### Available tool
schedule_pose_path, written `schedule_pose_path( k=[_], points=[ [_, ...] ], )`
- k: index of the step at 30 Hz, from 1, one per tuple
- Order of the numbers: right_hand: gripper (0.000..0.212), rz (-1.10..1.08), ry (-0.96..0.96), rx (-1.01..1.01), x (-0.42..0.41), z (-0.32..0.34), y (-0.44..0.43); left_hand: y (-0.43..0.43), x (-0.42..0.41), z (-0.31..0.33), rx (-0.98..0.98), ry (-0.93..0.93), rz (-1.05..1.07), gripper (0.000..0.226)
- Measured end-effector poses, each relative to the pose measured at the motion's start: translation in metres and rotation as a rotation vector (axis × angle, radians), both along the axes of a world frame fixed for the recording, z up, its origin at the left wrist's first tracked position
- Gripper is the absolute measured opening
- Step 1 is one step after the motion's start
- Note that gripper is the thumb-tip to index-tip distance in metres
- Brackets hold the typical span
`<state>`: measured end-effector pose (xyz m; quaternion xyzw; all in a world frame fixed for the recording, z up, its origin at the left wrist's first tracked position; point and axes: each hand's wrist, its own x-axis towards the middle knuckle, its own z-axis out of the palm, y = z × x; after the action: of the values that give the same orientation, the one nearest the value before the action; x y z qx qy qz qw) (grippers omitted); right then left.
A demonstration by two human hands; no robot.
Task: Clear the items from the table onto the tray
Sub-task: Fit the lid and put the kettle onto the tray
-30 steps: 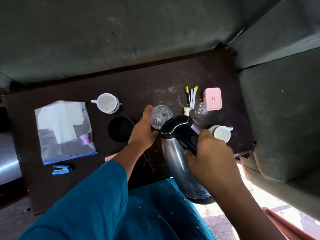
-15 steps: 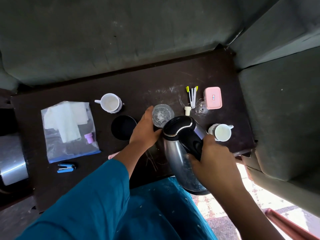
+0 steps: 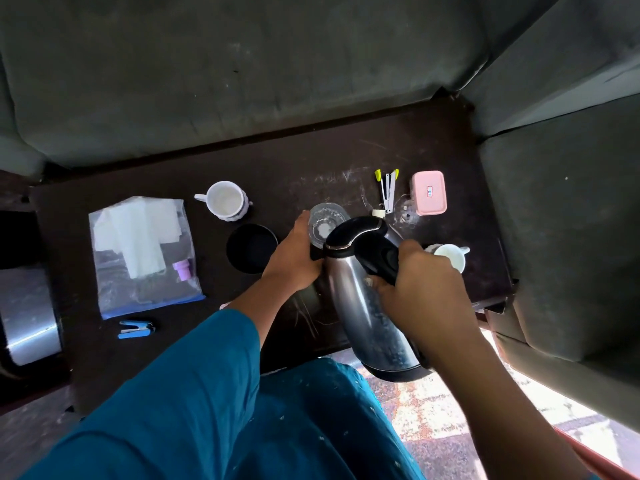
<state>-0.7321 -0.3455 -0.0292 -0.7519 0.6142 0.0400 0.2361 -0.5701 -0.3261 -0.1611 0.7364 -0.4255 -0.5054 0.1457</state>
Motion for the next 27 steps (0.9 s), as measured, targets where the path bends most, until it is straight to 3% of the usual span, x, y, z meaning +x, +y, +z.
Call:
schedule_pose_path(
  k=[5, 11, 21, 23, 27],
  points=[
    [0.032, 0.035, 0.006, -0.025, 0.005, -0.004, -0.005, 0.000, 0.001, 0.001, 0.014, 0.004, -0.002, 0.089],
    [0.041, 0.013, 0.010, -0.035, 0.006, 0.001, -0.004, 0.000, 0.004, 0.002, 0.023, 0.021, -0.023, 0.089],
    [0.042, -0.057, 0.063, 0.120, -0.009, 0.011, 0.018, 0.000, 0.010, 0.011, -0.071, -0.012, -0.010, 0.078],
    [0.044, -0.064, 0.062, 0.158, -0.016, 0.012, 0.026, 0.001, 0.009, 0.015, -0.059, 0.048, 0.024, 0.075],
    [0.044, -0.102, 0.024, 0.171, -0.029, 0.021, 0.041, 0.004, 0.008, 0.033, 0.017, 0.379, 0.113, 0.055]
  ],
)
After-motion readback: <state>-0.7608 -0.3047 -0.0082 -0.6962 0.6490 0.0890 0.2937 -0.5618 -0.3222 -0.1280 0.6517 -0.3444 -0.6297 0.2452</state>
